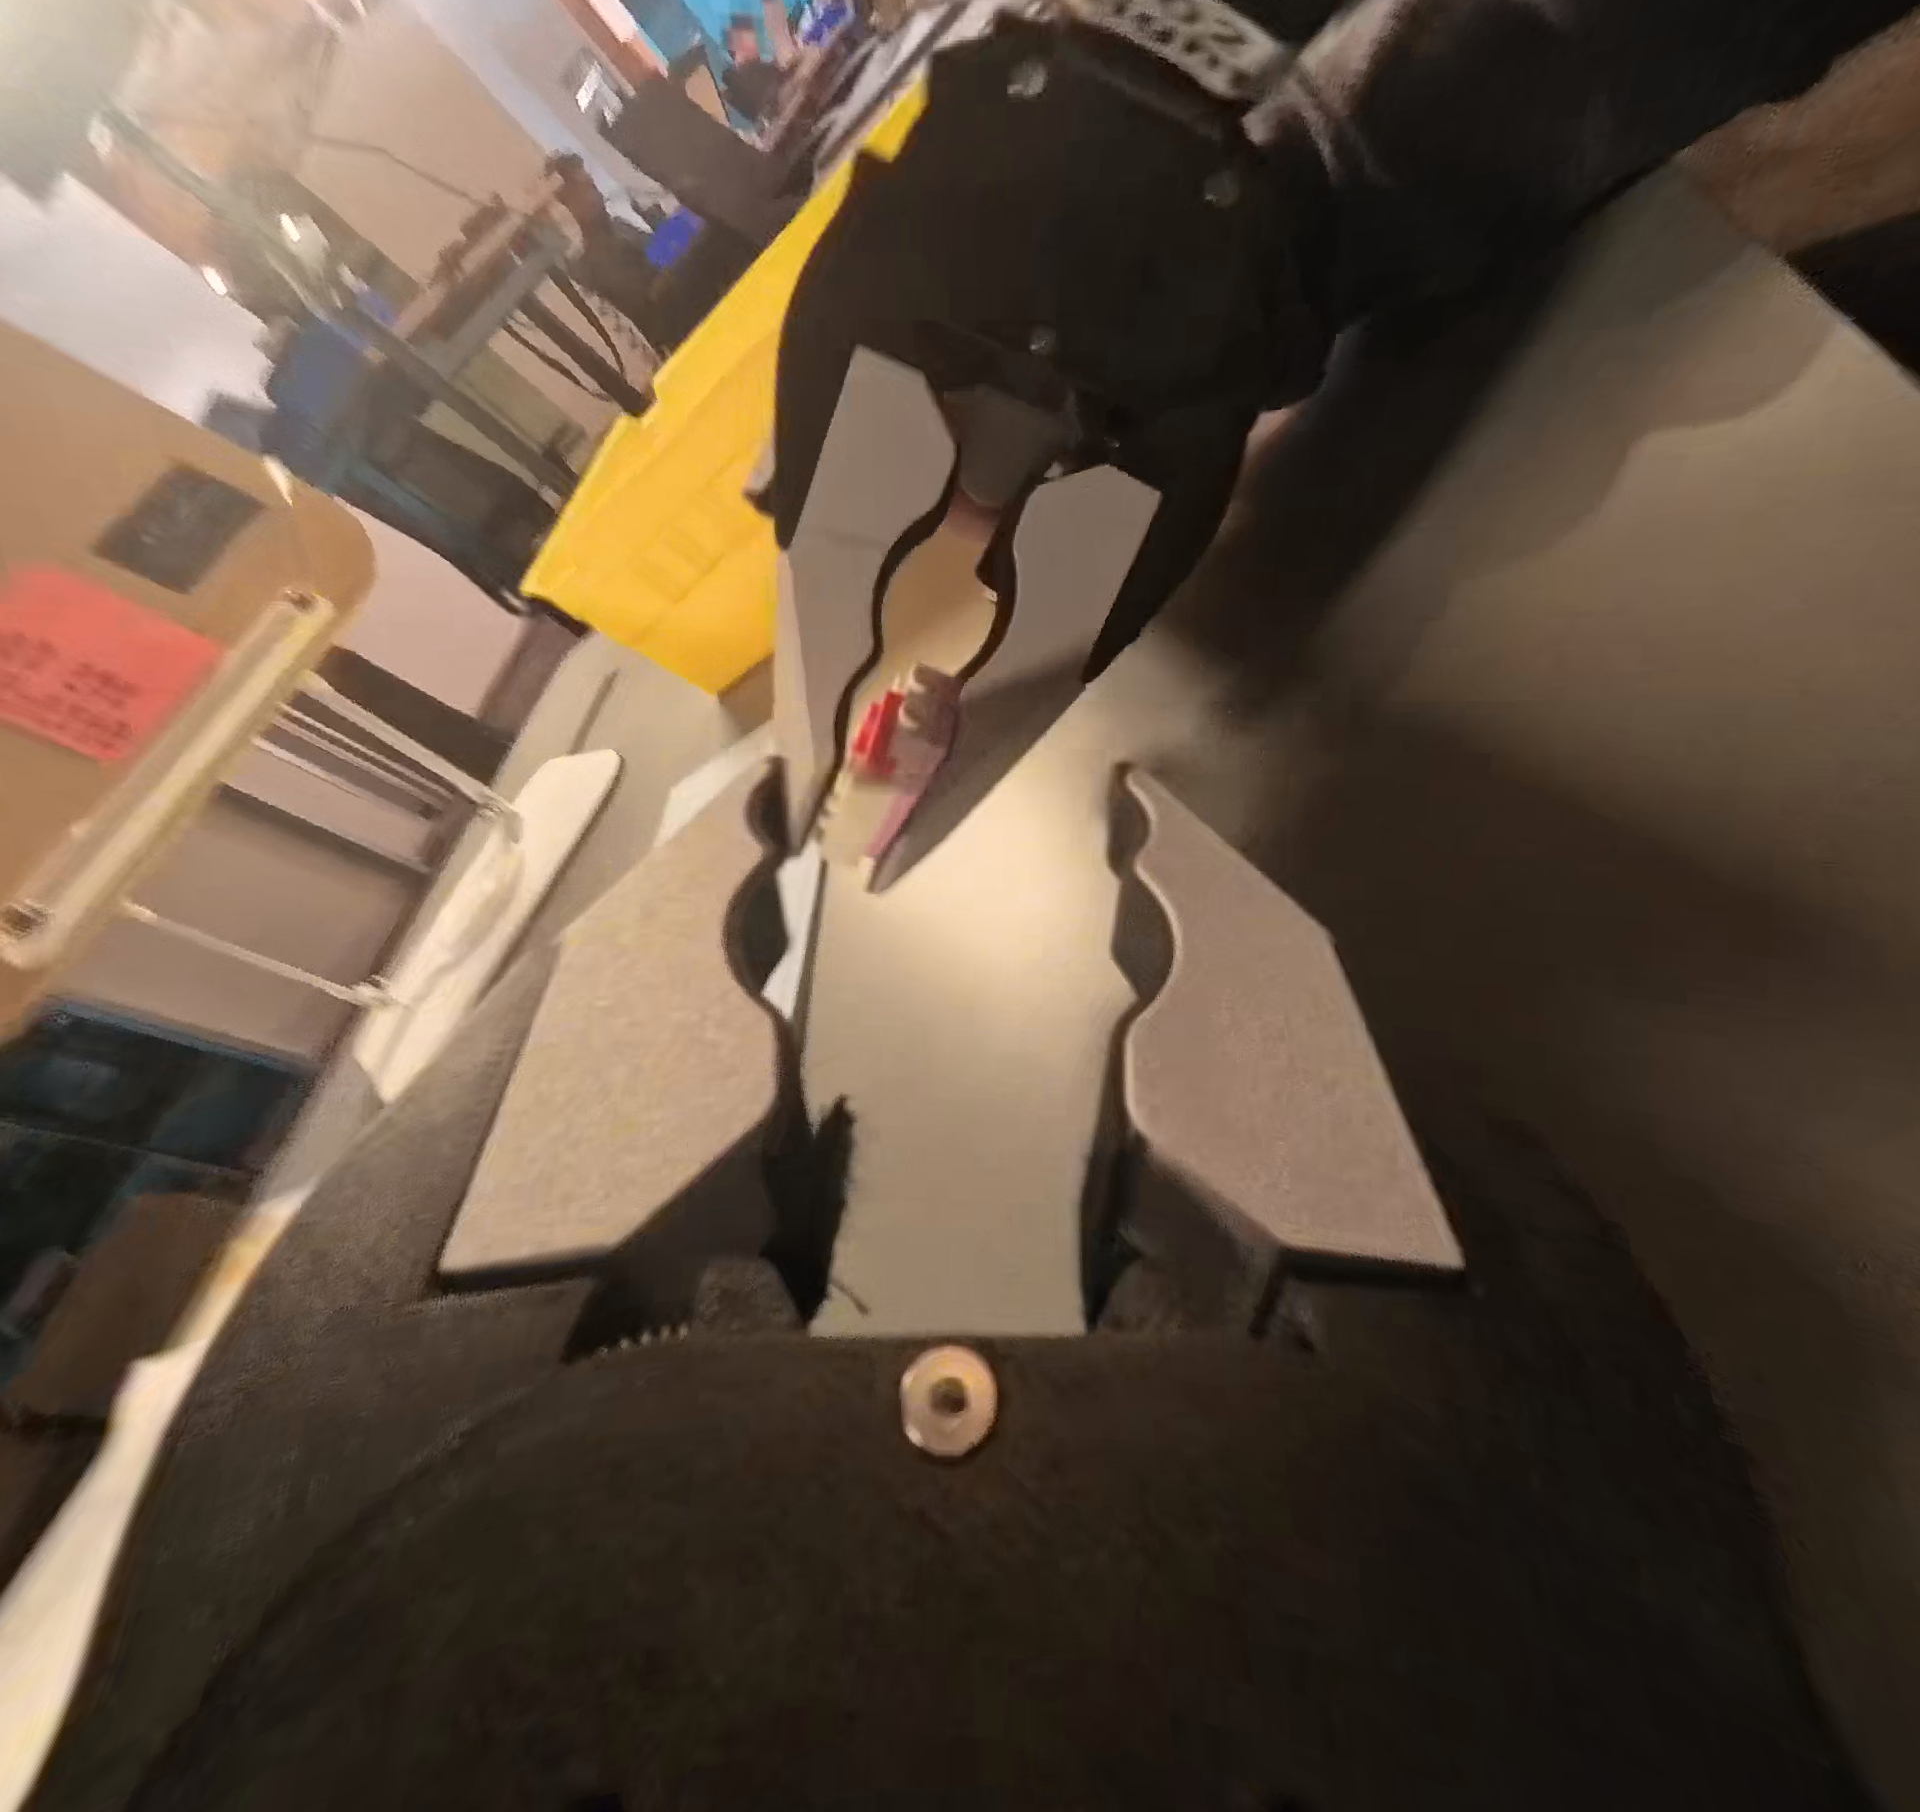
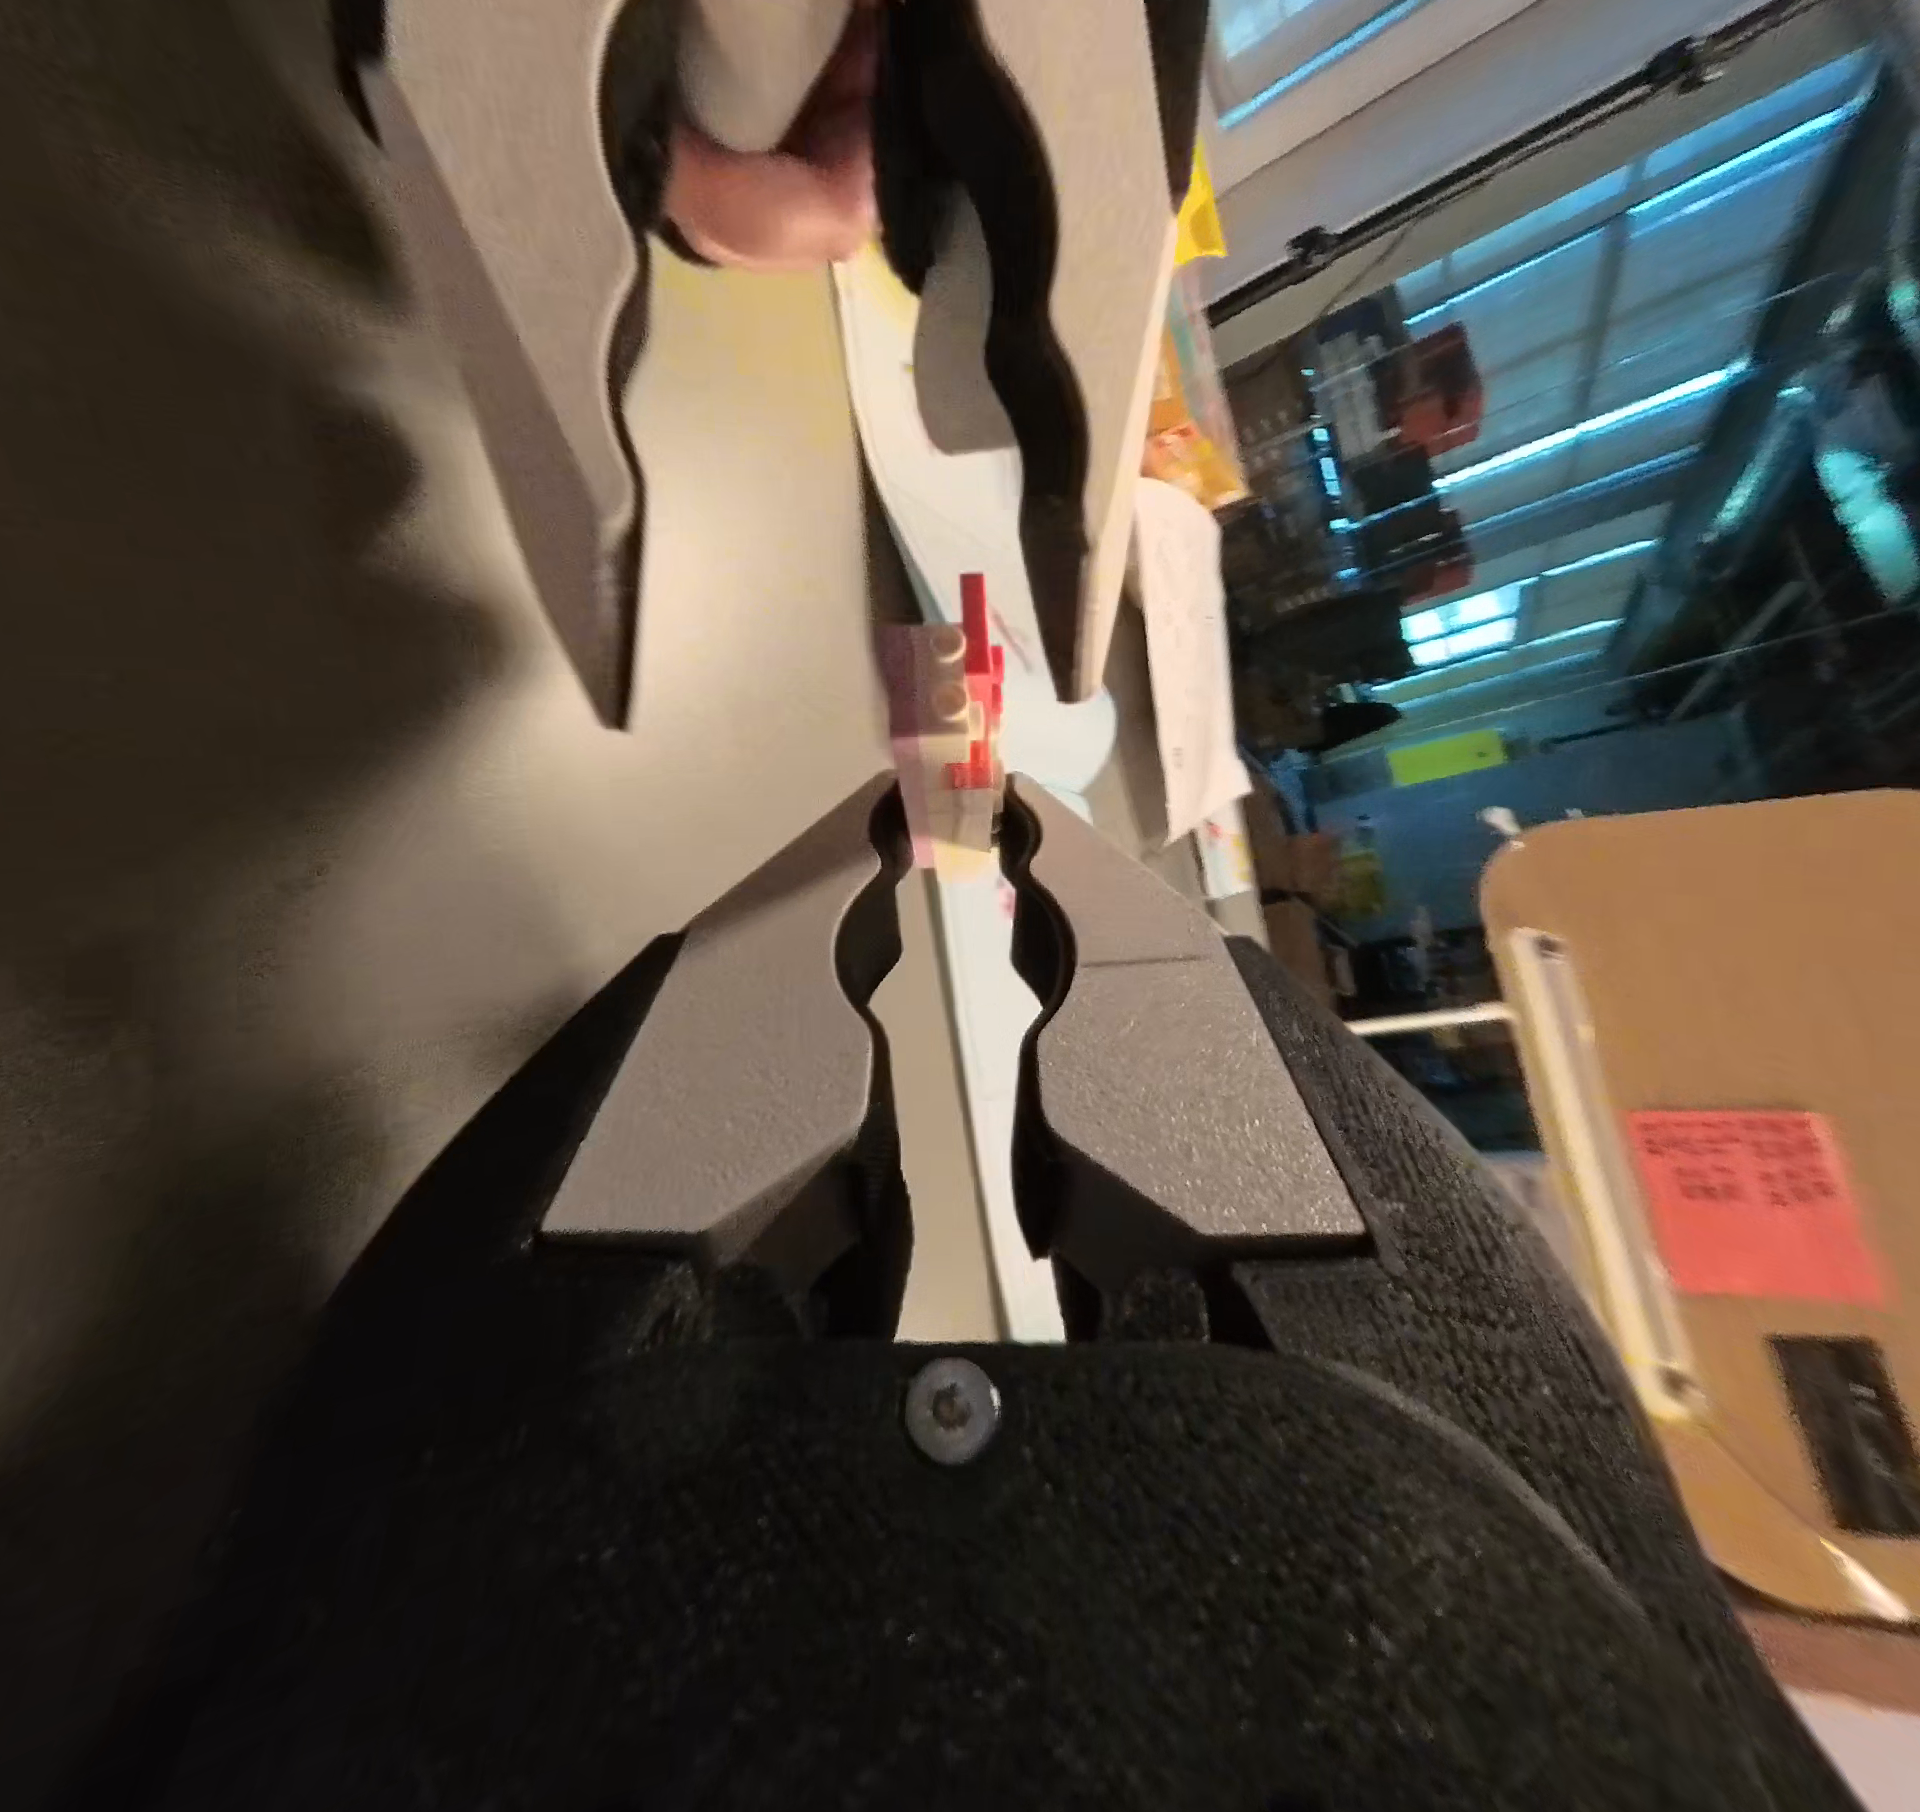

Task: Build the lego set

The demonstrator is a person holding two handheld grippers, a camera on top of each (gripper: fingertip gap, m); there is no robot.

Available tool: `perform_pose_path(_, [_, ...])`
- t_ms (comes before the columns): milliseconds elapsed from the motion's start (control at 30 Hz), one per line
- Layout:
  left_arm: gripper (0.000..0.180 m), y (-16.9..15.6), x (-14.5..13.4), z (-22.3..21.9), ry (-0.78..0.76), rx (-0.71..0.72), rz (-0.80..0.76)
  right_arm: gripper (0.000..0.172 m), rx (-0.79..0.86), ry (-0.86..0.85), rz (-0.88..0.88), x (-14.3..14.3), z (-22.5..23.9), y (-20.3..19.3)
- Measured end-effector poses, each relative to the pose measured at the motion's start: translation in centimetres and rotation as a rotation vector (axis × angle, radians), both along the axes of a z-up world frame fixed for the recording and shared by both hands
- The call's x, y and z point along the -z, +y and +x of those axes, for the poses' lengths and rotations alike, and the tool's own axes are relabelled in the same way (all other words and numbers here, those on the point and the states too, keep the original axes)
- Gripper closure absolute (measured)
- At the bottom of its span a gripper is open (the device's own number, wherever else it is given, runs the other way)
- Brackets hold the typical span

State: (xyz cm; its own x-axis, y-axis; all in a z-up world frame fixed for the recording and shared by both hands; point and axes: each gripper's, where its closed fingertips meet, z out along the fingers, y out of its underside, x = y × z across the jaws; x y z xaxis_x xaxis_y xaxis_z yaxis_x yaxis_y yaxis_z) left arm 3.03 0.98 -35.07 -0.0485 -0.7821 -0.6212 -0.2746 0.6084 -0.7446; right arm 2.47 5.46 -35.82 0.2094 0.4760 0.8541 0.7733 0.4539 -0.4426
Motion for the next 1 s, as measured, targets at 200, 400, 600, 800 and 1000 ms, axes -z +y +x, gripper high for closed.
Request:
perform_pose_path(200, [0.097,2.4,-0.9,0.9,-0.074,-0.202,-0.340,0.157,0.190,-0.083,0.168,-0.8,1.9,2.2])
perform_pose_path(400, [0.123,3.8,-1.3,1.4,-0.138,-0.351,-0.441,0.158,0.326,-0.144,0.274,-1.5,2.6,3.3])
perform_pose_path(600, [0.136,5.1,-0.7,0.8,-0.130,-0.391,-0.550,0.157,0.408,-0.173,0.337,-2.3,3.3,3.7])
perform_pose_path(800, [0.141,4.7,-0.7,1.5,-0.135,-0.375,-0.621,0.157,0.472,-0.229,0.383,-2.5,3.7,4.1])
perform_pose_path(1000, [0.143,4.5,-0.9,2.3,-0.161,-0.388,-0.656,0.158,0.499,-0.235,0.391,-2.7,3.7,4.2])
